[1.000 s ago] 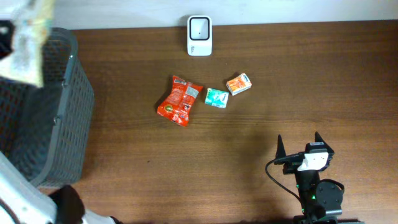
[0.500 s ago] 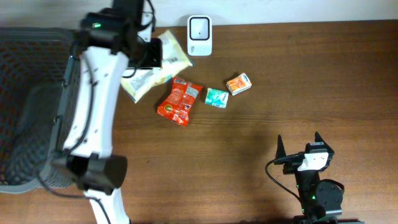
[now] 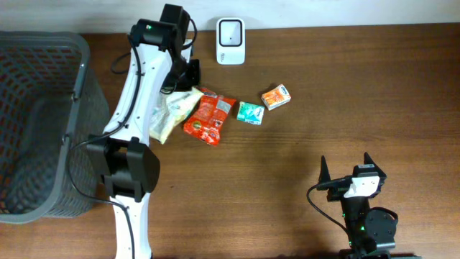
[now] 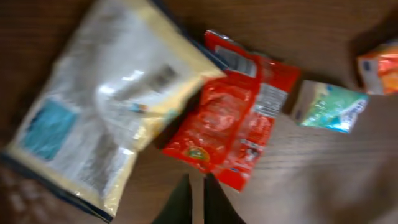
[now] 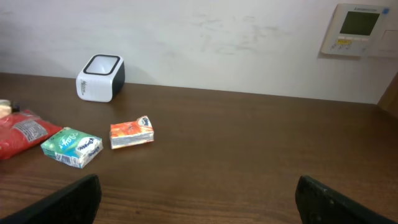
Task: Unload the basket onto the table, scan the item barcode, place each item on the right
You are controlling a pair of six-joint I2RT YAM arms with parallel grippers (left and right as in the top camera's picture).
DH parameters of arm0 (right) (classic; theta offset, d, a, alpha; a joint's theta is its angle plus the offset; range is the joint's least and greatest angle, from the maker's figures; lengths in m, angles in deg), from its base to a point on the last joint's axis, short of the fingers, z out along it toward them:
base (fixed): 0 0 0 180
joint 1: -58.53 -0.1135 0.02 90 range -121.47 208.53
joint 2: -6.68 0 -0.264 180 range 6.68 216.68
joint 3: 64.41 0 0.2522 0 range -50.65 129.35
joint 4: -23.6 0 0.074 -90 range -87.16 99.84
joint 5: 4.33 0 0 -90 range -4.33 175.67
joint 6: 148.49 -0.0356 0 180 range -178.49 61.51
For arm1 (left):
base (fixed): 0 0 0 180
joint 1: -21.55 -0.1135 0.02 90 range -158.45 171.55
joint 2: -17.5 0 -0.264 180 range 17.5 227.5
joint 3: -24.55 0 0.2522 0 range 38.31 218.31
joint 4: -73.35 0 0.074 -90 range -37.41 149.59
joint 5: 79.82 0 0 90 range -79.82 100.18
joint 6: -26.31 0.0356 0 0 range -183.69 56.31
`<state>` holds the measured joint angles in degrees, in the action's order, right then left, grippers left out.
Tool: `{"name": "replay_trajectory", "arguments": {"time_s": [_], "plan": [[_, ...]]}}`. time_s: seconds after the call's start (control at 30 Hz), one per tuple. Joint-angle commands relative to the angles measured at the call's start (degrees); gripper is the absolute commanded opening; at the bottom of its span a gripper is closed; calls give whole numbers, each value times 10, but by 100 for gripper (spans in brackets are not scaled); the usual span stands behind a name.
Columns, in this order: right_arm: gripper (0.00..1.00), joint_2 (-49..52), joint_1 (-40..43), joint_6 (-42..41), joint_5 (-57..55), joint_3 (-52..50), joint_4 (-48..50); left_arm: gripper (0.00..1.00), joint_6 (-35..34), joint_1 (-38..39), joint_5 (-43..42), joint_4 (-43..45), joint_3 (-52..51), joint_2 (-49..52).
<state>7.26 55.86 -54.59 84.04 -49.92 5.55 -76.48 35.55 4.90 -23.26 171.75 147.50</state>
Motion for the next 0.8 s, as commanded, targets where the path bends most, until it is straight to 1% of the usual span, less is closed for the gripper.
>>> {"name": "replay_trajectory", "arguments": {"time_s": [0.0,0.07,0.1,0.17,0.23,0.27,0.3,0.37,0.43,0.57,0.7,0.73,0.77], "plan": [[98,-4,-3,2,-3,-4,-3,36,5,13,-29,1,4,4],[98,-4,-3,2,-3,-4,-3,40,5,9,-29,-5,23,4],[98,-4,-3,2,-3,-4,-3,45,5,5,-29,-13,43,3],[98,-4,-3,2,-3,-4,-3,51,5,-5,-29,-44,110,3],[98,-4,-3,2,-3,-4,-3,70,5,-19,-29,-92,202,3],[98,-4,-3,2,-3,-4,-3,77,7,-23,-29,-111,239,3],[98,-4,-3,2,-3,-4,-3,81,9,-26,-26,-130,273,3],[98,-4,-3,2,-3,-4,-3,99,23,-34,-25,-139,338,-1],[98,-4,-3,2,-3,-4,-3,99,23,-35,-24,-139,361,-14],[99,-4,-3,2,-3,-4,-3,99,22,-31,-30,-139,362,-21],[98,-4,-3,2,-3,-4,-3,99,22,-18,-80,-139,361,-20],[98,-4,-3,2,-3,-4,-3,99,27,-8,-88,-139,357,-19],[98,-4,-3,2,-3,-4,-3,99,52,10,-89,-139,348,-18]]}}
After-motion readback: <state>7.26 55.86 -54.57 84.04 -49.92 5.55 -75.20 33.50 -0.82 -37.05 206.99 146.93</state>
